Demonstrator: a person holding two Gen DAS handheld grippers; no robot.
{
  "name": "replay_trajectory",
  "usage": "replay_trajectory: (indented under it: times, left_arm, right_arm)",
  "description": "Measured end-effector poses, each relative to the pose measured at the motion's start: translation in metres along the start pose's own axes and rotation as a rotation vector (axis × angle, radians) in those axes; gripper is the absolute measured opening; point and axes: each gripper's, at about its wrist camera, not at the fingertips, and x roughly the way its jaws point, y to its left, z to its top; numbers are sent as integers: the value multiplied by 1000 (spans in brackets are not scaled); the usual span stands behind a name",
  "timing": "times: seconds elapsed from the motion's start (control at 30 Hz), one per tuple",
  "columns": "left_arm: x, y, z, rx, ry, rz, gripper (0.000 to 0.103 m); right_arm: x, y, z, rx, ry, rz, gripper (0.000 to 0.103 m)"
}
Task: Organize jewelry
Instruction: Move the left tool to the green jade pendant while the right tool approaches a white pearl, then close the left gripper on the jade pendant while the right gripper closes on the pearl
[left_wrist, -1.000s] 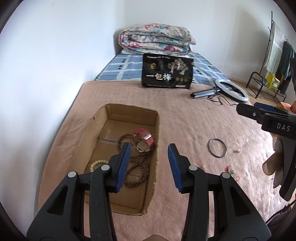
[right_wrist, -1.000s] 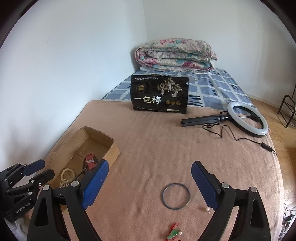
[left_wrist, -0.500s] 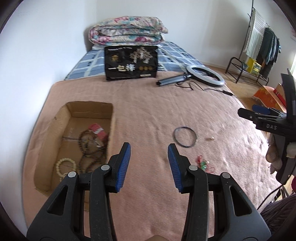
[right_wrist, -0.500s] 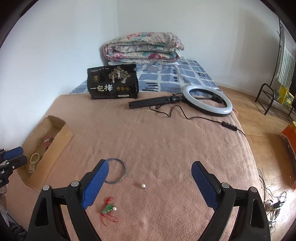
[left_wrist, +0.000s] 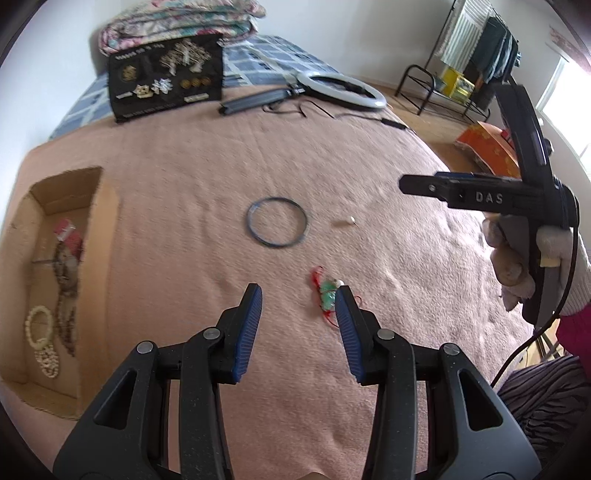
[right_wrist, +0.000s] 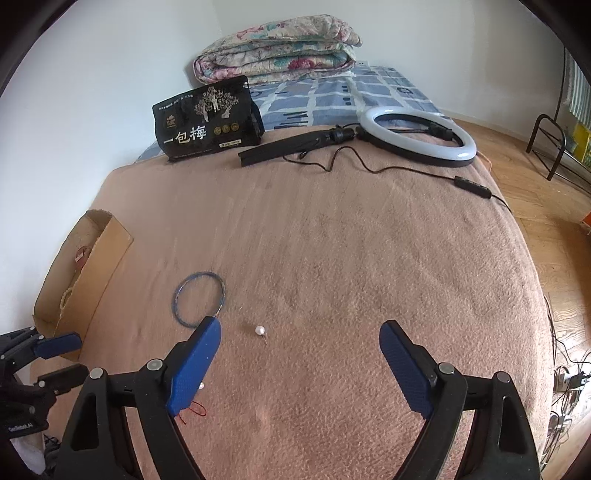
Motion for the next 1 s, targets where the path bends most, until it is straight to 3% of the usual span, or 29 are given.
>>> replay_trajectory:
  times: [0.27, 0.57, 1.0]
  left_arm:
    - [41, -14, -6, 38, 107, -59, 32]
    - [69, -29, -5, 93, 147, -44, 26]
    - [96, -26, -7, 113, 187, 0, 26]
  right_arm:
    - [23, 3, -5, -22, 90, 43, 72]
    - [37, 0, -4, -13, 138, 60, 50]
    - [60, 9, -1, -23, 181, 90, 40]
